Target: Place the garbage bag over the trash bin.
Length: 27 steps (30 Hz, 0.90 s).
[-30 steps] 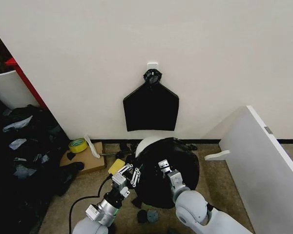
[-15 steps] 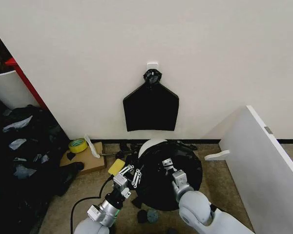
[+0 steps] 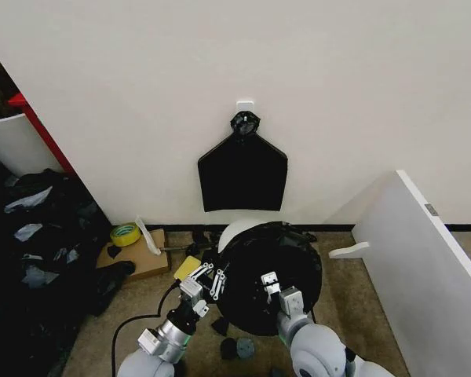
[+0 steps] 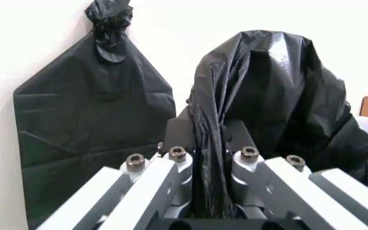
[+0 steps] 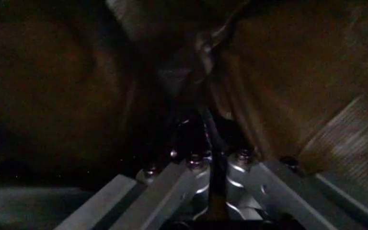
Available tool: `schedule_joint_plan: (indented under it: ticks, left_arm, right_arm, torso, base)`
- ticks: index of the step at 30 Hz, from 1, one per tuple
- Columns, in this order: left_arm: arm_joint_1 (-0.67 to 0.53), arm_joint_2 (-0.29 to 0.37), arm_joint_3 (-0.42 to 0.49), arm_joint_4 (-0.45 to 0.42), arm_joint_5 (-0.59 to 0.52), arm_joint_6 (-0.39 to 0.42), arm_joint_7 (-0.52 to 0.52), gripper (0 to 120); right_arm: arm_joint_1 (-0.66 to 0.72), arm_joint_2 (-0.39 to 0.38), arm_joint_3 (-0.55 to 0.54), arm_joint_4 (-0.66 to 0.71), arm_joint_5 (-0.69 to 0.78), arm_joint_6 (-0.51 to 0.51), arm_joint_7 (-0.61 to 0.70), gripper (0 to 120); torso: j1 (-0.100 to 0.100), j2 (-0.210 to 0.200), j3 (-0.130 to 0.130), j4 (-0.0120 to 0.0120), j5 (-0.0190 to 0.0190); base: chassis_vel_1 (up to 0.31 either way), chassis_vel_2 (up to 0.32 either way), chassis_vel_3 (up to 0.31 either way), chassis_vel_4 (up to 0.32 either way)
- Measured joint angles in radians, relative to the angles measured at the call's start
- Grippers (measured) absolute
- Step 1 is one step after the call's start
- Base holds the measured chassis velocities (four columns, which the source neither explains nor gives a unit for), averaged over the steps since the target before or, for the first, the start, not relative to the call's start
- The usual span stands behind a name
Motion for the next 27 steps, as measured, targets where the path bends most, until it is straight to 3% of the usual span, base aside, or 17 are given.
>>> schedule_joint_plan:
  ticks: [4, 13, 16, 21, 27]
  left_arm:
    - [0.004, 0.000, 0.002, 0.005, 0.002, -0.004, 0.000, 5]
    - [0.005, -0.003, 0.006, 0.012, 0.001, -0.004, 0.000, 5]
    - [0.006, -0.003, 0.007, 0.011, 0.000, -0.004, -0.001, 5]
    - [0.016, -0.004, 0.009, -0.002, 0.000, -0.002, 0.000, 5]
    - [0.031, -0.002, 0.013, -0.014, -0.002, -0.002, 0.002, 5]
  right_arm:
    - [-0.004, 0.001, 0.003, 0.000, -0.071, 0.033, -0.010, 0]
    - [-0.029, 0.006, 0.000, -0.024, -0.161, 0.251, -0.150, 0]
    - [-0.018, 0.014, -0.015, -0.033, -0.147, 0.250, -0.155, 0]
    - [0.036, 0.042, -0.046, -0.071, -0.120, 0.118, -0.085, 0]
    - [0.082, 0.067, -0.054, -0.102, -0.082, 0.077, -0.050, 0]
  torso:
    - [0.000, 0.000, 0.000, 0.0001, 0.0000]
    - [0.000, 0.000, 0.000, 0.0000, -0.0001]
    - [0.000, 0.000, 0.000, 0.0001, 0.0000]
    - [0.000, 0.000, 0.000, 0.0000, 0.0000]
    - [0.000, 0.000, 0.000, 0.0001, 0.0000]
  base:
    - [0.000, 0.000, 0.000, 0.000]
    - [0.000, 0.000, 0.000, 0.000]
    - [0.000, 0.000, 0.000, 0.000]
    - [0.000, 0.000, 0.000, 0.000]
    - [0.000, 0.000, 0.000, 0.000]
